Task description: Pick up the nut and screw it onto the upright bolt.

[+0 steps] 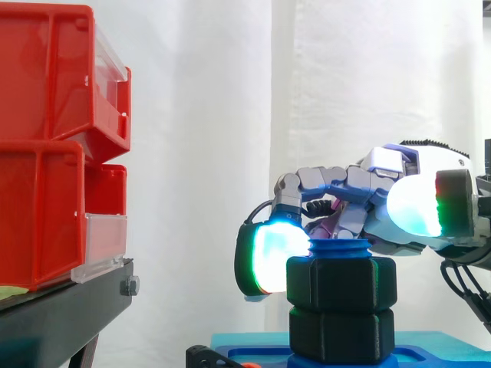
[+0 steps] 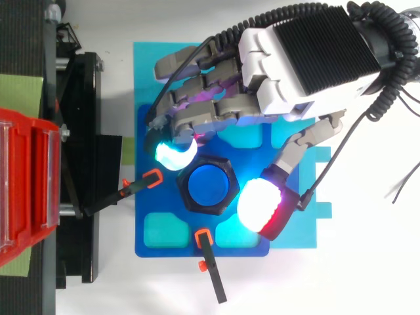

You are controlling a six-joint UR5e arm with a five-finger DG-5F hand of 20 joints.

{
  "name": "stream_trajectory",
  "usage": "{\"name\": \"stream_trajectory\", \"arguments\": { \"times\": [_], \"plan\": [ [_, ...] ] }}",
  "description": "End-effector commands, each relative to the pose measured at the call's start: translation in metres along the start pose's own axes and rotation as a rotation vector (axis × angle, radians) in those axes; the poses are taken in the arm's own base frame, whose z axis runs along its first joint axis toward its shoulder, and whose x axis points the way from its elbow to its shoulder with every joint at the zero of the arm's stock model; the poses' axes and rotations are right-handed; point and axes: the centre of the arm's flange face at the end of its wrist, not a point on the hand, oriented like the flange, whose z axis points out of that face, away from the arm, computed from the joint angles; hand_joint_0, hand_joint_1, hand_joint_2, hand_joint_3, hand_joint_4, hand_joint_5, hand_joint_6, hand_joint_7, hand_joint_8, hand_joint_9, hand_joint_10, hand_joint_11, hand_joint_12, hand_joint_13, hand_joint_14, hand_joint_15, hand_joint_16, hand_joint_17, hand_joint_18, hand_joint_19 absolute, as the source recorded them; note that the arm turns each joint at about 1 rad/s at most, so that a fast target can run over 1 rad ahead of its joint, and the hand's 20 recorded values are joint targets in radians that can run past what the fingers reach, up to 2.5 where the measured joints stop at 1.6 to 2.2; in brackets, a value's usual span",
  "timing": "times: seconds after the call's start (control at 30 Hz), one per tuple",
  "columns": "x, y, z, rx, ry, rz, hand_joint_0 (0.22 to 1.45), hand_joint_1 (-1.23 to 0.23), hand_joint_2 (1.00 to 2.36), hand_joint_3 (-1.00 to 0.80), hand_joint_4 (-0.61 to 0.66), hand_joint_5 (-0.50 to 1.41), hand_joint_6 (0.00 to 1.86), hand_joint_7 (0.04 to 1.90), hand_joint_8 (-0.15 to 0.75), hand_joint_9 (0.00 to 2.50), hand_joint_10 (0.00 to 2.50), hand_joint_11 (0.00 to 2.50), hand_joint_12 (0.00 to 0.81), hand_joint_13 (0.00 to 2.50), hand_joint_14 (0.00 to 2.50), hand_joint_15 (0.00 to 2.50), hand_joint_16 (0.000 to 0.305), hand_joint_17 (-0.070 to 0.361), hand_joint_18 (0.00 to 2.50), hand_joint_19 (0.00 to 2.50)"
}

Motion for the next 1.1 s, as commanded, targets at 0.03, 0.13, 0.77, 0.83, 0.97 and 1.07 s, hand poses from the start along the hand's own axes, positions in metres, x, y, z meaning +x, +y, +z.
{"name": "stream_trajectory", "arguments": {
  "times": [0.03, 0.13, 0.77, 0.83, 0.97, 1.07],
  "plan": [
    [-0.001, -0.002, -0.002, 0.005, 0.002, 0.000, 0.48, -0.29, 1.00, -0.50, 0.14, 0.04, 0.50, 1.40, 0.267, 1.22, 0.00, 0.11, 0.282, 0.78, 0.00, 0.00, 0.026, 0.059, 0.50, 0.00],
    [0.000, -0.002, -0.002, 0.006, 0.003, -0.007, 0.48, -0.28, 1.00, -0.50, 0.15, -0.01, 0.50, 1.24, 0.281, 1.16, 0.00, 0.11, 0.290, 0.77, 0.00, 0.00, 0.026, 0.059, 0.50, 0.00],
    [0.002, 0.000, -0.001, 0.004, 0.006, -0.014, 0.45, -0.20, 1.00, -0.50, 0.22, -0.10, 0.50, 0.84, 0.287, 0.96, 0.00, 0.05, 0.318, 0.67, 0.00, 0.00, 0.032, 0.072, 0.44, 0.00],
    [0.004, 0.001, -0.001, 0.003, 0.008, -0.015, 0.45, -0.20, 1.00, -0.50, 0.23, -0.10, 0.50, 0.84, 0.285, 0.96, 0.00, 0.05, 0.319, 0.67, 0.00, 0.00, 0.032, 0.072, 0.43, 0.00],
    [0.011, 0.002, -0.005, 0.008, 0.016, -0.009, 0.45, -0.21, 1.00, -0.50, 0.23, -0.10, 0.50, 0.85, 0.288, 0.96, 0.00, 0.05, 0.319, 0.67, 0.00, 0.00, 0.032, 0.072, 0.43, 0.00],
    [0.012, 0.003, -0.005, 0.009, 0.022, -0.008, 0.45, -0.21, 1.00, -0.50, 0.24, -0.10, 0.50, 0.88, 0.288, 0.95, 0.00, 0.05, 0.320, 0.66, 0.00, 0.00, 0.032, 0.071, 0.42, 0.00]
  ]
}}
